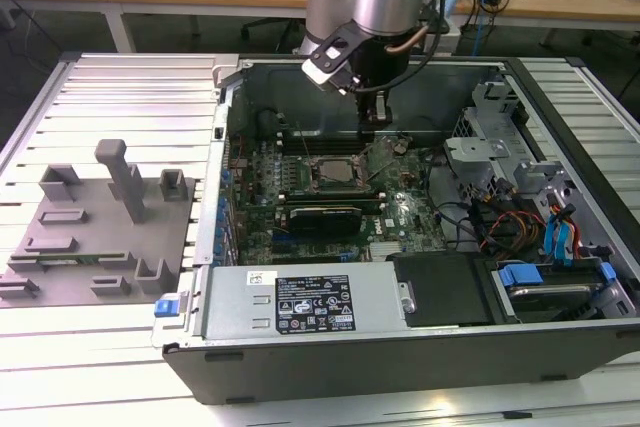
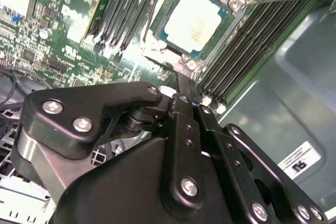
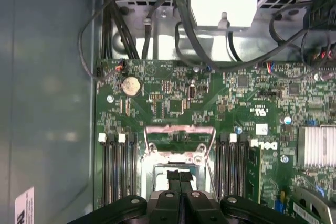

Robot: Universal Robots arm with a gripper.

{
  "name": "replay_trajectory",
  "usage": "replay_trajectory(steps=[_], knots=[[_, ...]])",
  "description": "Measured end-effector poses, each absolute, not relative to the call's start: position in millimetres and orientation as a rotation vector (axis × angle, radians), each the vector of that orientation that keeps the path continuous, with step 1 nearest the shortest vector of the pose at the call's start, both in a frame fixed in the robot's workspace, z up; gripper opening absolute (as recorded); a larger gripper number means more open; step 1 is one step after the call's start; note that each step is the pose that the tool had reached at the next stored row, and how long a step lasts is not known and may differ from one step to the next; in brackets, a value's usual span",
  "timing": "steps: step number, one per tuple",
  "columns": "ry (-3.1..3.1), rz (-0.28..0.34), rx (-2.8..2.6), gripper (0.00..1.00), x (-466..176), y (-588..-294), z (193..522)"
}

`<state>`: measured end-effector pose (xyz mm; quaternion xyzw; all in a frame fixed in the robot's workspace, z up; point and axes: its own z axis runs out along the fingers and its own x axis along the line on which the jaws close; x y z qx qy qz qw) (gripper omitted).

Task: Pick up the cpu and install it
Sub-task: 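Close the cpu cover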

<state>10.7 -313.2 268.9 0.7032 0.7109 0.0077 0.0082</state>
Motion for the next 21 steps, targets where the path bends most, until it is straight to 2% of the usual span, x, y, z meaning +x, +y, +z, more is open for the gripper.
replay_trajectory(steps=[21], knots=[[2.222, 0.024, 2.198, 0.11, 69, -313, 269]])
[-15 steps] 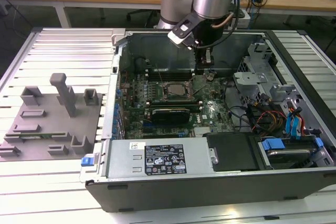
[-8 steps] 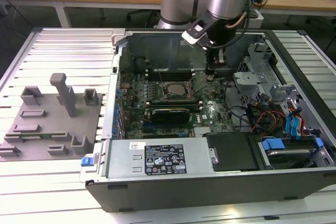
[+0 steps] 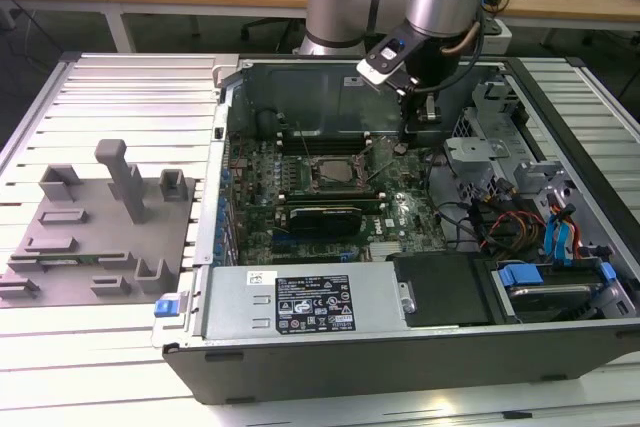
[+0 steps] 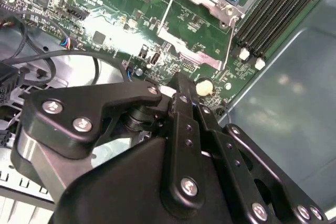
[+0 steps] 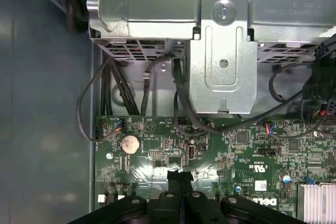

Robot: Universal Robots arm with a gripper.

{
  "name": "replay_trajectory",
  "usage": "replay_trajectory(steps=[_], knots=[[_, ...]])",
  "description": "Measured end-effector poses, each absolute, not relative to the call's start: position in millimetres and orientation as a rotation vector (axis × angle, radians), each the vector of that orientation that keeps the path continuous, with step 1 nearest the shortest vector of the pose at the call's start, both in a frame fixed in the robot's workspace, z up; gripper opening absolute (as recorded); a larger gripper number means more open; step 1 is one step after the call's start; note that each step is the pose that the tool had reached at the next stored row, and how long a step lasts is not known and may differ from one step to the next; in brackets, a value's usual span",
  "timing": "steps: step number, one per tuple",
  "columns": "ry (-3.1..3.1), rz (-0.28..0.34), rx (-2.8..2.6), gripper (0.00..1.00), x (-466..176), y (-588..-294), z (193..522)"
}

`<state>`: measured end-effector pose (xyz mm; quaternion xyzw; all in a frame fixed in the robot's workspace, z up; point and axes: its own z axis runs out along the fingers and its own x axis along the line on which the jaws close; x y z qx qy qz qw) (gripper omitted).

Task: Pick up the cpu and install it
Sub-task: 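Close the cpu cover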

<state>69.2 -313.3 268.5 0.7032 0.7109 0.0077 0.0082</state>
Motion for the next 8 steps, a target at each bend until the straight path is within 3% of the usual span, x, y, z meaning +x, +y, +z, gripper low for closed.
replay_trajectory(steps=[8], knots=[[2.222, 0.023, 2.198, 0.11, 70, -313, 254]])
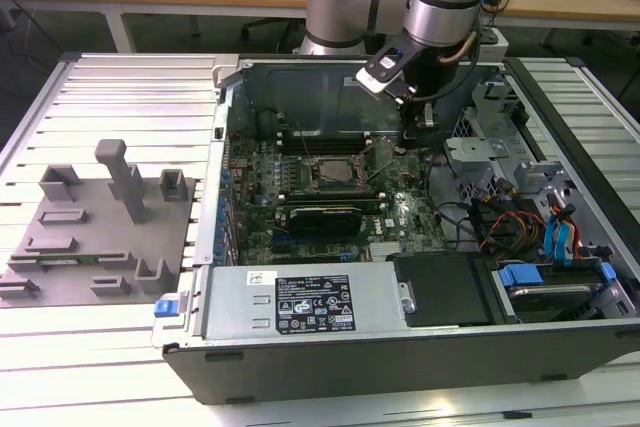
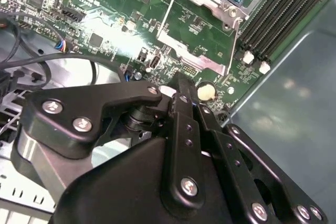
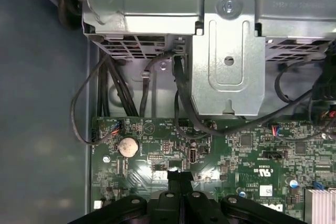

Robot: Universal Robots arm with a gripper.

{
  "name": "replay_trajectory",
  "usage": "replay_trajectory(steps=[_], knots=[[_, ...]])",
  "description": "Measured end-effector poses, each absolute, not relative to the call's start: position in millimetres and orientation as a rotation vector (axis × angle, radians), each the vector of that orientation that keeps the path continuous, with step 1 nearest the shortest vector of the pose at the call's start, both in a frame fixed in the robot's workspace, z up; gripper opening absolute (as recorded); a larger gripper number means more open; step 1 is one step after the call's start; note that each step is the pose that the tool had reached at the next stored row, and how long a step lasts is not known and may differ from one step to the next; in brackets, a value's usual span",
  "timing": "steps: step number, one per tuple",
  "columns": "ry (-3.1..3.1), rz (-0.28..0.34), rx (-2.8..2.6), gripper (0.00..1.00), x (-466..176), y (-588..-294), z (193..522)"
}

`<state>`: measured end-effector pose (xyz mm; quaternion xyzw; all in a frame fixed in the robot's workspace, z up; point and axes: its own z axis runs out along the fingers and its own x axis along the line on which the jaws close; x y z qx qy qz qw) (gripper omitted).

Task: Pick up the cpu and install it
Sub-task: 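Close the cpu cover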

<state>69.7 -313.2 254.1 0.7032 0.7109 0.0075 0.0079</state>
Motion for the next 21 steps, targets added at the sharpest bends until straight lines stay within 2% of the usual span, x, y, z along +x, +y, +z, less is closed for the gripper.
replay_trajectory(steps=[14, 19, 21], knots=[[2.222, 0.023, 2.198, 0.11, 68, -313, 247], [2.219, 0.03, 2.195, 0.11, 6, -313, 247], [2.224, 0.021, 2.2, 0.11, 4, -313, 246]])
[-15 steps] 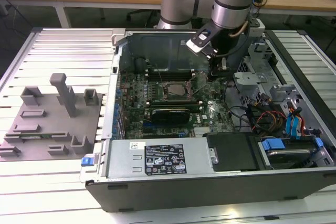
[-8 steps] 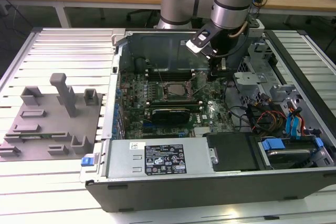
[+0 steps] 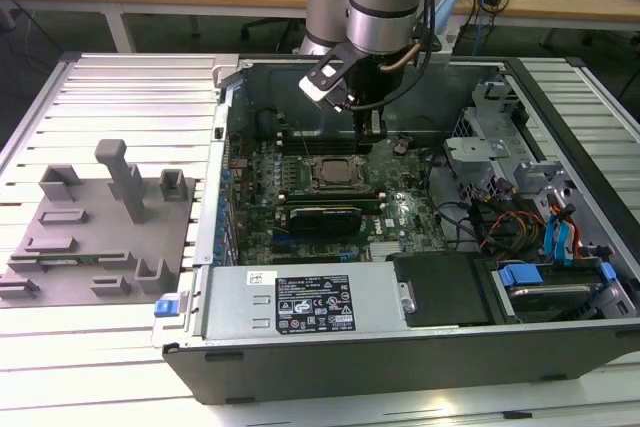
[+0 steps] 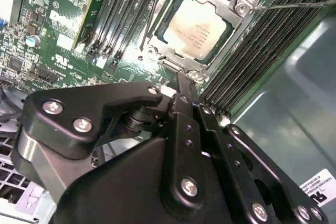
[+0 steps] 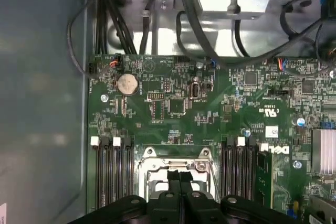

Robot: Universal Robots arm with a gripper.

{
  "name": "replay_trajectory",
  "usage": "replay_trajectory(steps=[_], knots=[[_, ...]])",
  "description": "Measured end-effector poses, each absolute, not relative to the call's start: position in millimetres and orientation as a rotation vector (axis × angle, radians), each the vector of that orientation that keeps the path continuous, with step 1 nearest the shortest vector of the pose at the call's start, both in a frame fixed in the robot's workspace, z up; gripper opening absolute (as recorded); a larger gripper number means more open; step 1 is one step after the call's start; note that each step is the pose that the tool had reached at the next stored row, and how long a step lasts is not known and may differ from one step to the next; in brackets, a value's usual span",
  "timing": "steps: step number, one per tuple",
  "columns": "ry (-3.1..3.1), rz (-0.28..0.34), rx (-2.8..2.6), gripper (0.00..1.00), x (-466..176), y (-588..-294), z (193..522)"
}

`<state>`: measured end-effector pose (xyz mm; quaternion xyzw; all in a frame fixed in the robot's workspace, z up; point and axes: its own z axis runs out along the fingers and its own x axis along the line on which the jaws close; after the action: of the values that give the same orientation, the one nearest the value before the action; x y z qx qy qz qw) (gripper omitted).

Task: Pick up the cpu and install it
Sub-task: 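Close the cpu cover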

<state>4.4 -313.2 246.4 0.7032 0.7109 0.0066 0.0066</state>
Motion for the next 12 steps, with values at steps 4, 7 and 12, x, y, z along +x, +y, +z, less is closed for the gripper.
replay_trajectory(steps=[4, 7, 12], knots=[[2.232, 0.001, 2.209, 0.11, 4.4, -313.3, 246.4], [2.233, 0.001, 2.209, 0.11, 4.5, -313.7, 246.2], [2.233, 0.001, 2.209, 0.11, -1.6, -317.4, 245.2]])
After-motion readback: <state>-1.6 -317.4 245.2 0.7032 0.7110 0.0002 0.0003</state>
